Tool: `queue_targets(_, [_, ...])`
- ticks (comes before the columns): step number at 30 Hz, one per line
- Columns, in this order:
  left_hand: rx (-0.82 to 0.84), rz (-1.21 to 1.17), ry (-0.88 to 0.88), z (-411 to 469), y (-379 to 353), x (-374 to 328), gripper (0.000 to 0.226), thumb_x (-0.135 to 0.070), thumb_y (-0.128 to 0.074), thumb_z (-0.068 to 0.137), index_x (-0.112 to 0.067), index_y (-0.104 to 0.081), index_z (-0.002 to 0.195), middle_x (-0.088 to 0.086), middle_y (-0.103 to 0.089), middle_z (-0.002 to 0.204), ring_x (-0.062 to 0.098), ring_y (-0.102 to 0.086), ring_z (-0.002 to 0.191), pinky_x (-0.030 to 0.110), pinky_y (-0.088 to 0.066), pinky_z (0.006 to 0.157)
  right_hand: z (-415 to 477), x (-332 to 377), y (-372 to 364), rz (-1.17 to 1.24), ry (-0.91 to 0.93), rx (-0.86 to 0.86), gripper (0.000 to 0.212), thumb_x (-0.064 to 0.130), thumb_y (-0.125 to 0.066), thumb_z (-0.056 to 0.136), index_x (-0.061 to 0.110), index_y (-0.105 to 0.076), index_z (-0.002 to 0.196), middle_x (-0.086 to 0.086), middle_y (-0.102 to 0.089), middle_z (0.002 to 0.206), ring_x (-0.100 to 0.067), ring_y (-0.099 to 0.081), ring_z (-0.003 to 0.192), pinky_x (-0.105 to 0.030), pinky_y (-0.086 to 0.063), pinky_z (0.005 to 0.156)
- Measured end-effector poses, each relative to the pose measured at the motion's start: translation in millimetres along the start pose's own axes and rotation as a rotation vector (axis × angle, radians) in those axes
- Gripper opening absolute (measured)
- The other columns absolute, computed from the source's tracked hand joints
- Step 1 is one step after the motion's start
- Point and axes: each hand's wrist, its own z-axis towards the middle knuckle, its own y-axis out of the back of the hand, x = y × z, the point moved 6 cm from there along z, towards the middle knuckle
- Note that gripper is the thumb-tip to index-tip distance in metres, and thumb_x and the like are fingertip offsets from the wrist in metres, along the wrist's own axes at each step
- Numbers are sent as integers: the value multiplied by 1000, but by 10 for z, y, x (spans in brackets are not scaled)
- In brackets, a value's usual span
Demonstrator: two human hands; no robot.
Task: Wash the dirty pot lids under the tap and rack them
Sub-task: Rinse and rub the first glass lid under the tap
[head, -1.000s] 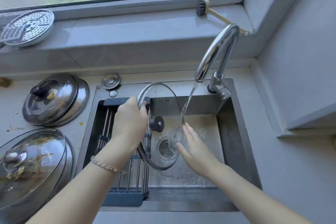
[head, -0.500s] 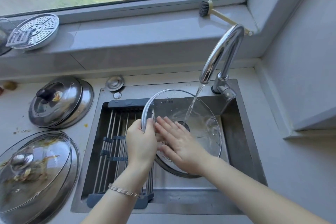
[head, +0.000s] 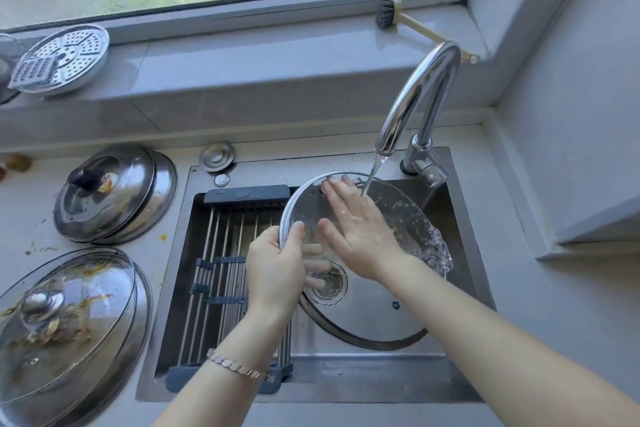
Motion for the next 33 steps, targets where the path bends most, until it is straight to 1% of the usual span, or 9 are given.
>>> queue_targets(5, [-117, 37, -162, -39, 78, -158, 18, -21, -50, 95, -11, -55, 80, 15, -68, 79, 18, -68, 53, 29, -53, 38, -204, -418, 33, 61, -376, -122, 65, 45, -22, 96, 11, -4, 149, 0, 2, 157, -16, 1, 145, -31, 2, 116])
queue_targets(9, [-200, 119, -311, -60, 61, -272, 19, -29, -52, 93, -21, -54, 75, 0, -69, 77, 16, -70, 62, 45, -58, 57, -426, -334, -227, 229, -568, -65, 66, 39, -24, 99, 5, 5, 148, -6, 14, 157, -17, 13, 144, -30, 8, 115])
queue_targets(12, [-165, 110, -307, -102, -24, -251, 20, -32, -52, 92, -22, -54, 74, -2, -69, 74, 16, -71, 63, 50, -57, 60, -381, -307, -179, 343, -703, -195, 66, 36, -26, 99, 1, 3, 147, -11, 14, 156, -21, 16, 143, -34, 11, 115])
queue_targets(17, [-79, 52, -254, -177, -117, -230, 21, -25, -54, 92, -10, -58, 79, 10, -70, 73, 19, -70, 55, 39, -56, 42, -62, -87, 216, 209, -335, -364, 68, 49, -12, 91, 16, 3, 149, -1, 14, 156, -10, 19, 141, -28, 17, 113])
queue_targets(21, [-158, -5, -262, -96, -66, -202, 36, -24, -57, 91, 3, -54, 68, 10, -60, 61, 20, -61, 51, 40, -54, 45, -41, 305, 213, 124, 87, -209, 67, 47, -9, 88, 15, -5, 147, 8, 9, 150, -6, 10, 141, -23, 14, 113])
queue_targets(23, [-212, -28, -282, -20, -4, -196, 40, -26, -56, 92, 5, -54, 66, 6, -54, 56, 11, -51, 52, 31, -47, 50, -130, 462, 103, 148, 271, -115, 61, 39, -16, 91, 14, -7, 145, 9, 1, 150, -6, 2, 142, -24, 6, 116])
queue_targets(26, [-232, -71, -282, 46, 38, -197, 35, -25, -54, 93, -2, -60, 66, -1, -57, 57, -1, -51, 51, 16, -44, 51, -187, 504, 108, 221, 352, 4, 59, 38, -19, 90, 18, -5, 143, 14, -3, 148, 1, 1, 139, -19, 8, 114])
queue_targets(30, [-250, -161, -150, 178, 132, -134, 29, -29, -51, 94, -7, -58, 77, 5, -69, 63, 13, -66, 50, 27, -55, 51, -446, 445, 39, 167, 476, 207, 58, 41, -21, 92, 22, -13, 146, 17, -6, 150, -3, 1, 143, -23, 7, 115])
queue_targets(33, [-227, -154, -57, 247, 174, -97, 25, -27, -49, 96, -6, -54, 83, 18, -67, 76, 18, -66, 46, 30, -52, 39, -662, 227, -28, 125, 500, 171, 53, 34, -44, 91, 17, -40, 140, 7, -31, 149, -7, -23, 140, -25, -15, 115])
